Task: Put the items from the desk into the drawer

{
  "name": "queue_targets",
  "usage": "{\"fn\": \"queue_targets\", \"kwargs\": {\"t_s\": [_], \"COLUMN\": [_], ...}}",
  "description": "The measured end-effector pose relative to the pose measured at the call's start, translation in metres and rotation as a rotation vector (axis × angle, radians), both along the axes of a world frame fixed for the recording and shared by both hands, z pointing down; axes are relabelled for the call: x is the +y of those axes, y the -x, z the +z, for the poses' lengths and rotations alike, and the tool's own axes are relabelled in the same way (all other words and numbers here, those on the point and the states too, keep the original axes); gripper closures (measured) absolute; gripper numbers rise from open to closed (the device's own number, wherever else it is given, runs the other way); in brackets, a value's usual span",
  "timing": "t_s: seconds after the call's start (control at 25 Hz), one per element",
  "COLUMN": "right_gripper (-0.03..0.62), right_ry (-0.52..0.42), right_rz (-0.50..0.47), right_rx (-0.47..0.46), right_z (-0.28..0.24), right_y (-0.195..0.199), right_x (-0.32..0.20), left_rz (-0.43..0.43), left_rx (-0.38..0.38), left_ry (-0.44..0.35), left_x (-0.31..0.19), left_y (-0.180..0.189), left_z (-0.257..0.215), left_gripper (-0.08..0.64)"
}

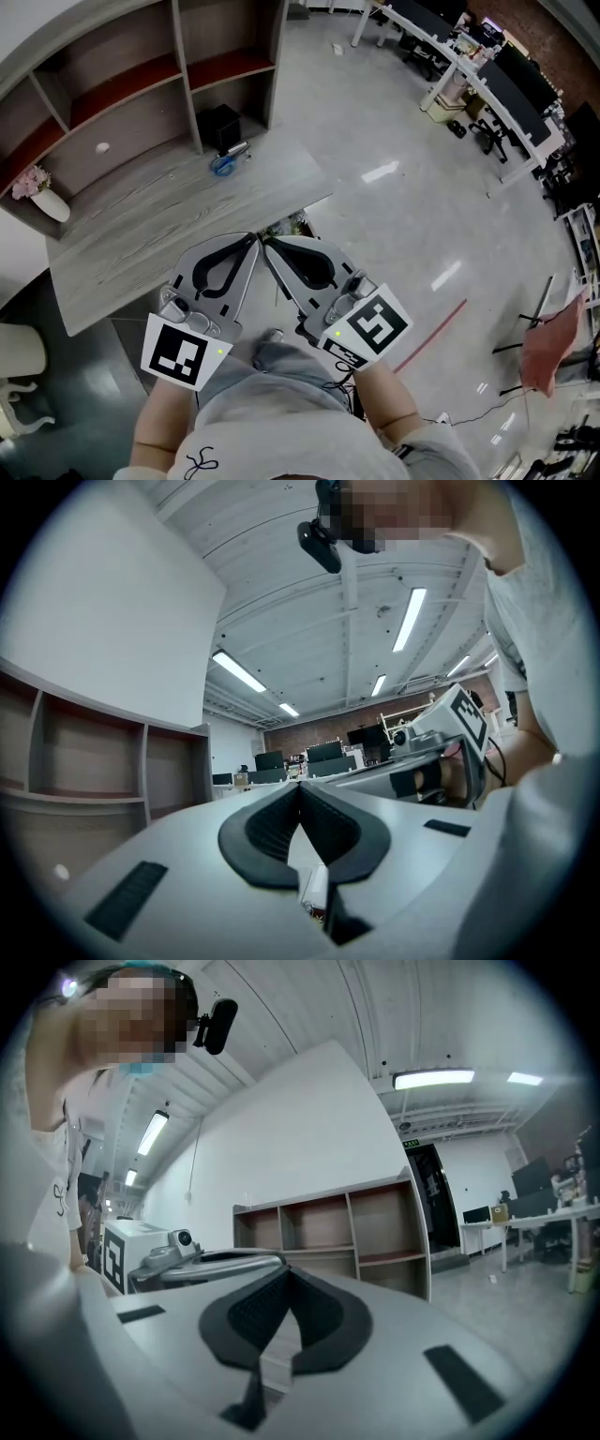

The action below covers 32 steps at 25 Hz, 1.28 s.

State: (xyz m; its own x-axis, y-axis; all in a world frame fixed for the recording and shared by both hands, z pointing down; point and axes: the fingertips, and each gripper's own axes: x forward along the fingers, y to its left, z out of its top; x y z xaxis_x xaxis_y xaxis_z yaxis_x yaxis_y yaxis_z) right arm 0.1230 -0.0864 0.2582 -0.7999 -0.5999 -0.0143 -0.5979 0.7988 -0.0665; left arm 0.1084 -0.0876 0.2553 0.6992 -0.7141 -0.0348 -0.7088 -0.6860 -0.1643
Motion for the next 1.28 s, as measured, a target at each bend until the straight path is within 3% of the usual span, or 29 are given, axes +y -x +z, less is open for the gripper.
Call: {"fn": "queue_targets", "kwargs": {"t_s": [1.28], "right_gripper": [0.586], "right_ry": [-0.04], "right_rz": [-0.034], "right_rx": [0.03], "right_z": [-0.0014], "right_y": [0.0092], "right_x": [-0.0009], "left_rz": [-0.034], "left_rx": [0.012], "left_ry": [-0.002], "left_x": [0.0018], "left_y": [0.0069], "left_z": [0.0003], "left_gripper": [0.55]}}
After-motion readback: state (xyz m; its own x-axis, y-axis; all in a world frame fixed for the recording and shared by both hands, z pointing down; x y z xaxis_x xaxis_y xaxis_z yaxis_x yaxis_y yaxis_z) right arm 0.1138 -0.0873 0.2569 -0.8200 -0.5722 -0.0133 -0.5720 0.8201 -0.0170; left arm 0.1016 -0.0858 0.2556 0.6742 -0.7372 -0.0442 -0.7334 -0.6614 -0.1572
